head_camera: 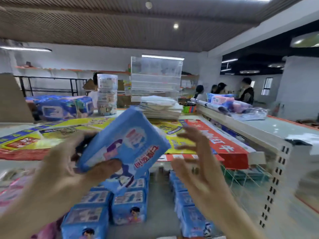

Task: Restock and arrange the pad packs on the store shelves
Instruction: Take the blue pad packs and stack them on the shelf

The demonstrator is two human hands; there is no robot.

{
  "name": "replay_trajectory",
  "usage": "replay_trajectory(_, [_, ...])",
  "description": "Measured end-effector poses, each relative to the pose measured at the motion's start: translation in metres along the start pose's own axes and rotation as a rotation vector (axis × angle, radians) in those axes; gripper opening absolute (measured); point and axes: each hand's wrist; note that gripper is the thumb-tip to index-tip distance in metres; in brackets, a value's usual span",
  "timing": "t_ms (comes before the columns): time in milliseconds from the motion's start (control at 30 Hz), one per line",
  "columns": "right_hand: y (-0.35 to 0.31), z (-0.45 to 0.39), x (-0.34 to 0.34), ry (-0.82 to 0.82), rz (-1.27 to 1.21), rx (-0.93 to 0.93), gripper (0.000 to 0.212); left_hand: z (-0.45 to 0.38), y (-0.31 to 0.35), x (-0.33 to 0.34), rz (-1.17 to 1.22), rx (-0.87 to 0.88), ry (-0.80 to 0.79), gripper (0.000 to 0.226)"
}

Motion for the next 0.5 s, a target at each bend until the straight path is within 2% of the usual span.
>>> replay_trajectory(67, [-0.009,0.03,0.014,-0.015,-0.182,0.139,0.073,0.002,0.001,0.015,0.18,-0.09,0.048,0.071])
replay_trajectory(133, [-0.016,0.054,0.032,-0.05,-0.338,0.274,0.073,0.019,0.003,0.03,0.251,-0.113,0.034,0.07])
replay_trajectory(233, [-0.024,0.074,0.059,-0.08,-0.544,0.464,0.103,0.035,-0.008,0.045,0.44,-0.244,0.113,0.052])
replay_trajectory(267, [-0.028,0.077,0.067,-0.07,-0.579,0.512,0.112,0.04,-0.009,0.047,0.481,-0.274,0.129,0.055])
replay_trajectory(333, [-0.035,0.081,0.082,-0.012,-0.628,0.574,0.119,0.05,-0.01,0.051,0.504,-0.306,0.12,0.083])
replay_trajectory(367, [-0.04,0.082,0.088,0.032,-0.66,0.604,0.12,0.057,-0.013,0.051,0.541,-0.34,0.107,0.089])
replay_trajectory(433, [-0.049,0.086,0.097,0.092,-0.699,0.634,0.118,0.068,-0.021,0.048,0.649,-0.413,0.112,0.059])
replay_trajectory(467, [-0.052,0.089,0.102,0.092,-0.698,0.64,0.116,0.074,-0.029,0.046,0.685,-0.443,0.105,0.054])
replay_trajectory(500, [-0.055,0.092,0.106,0.089,-0.687,0.644,0.115,0.079,-0.037,0.043,0.7,-0.452,0.072,0.06])
Point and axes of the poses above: each hand's wrist, its own z-axis away from the middle knuckle, its own x-axis out of the palm, y = z × x, and after that the axes turned 13 degrees about -x, right-handed
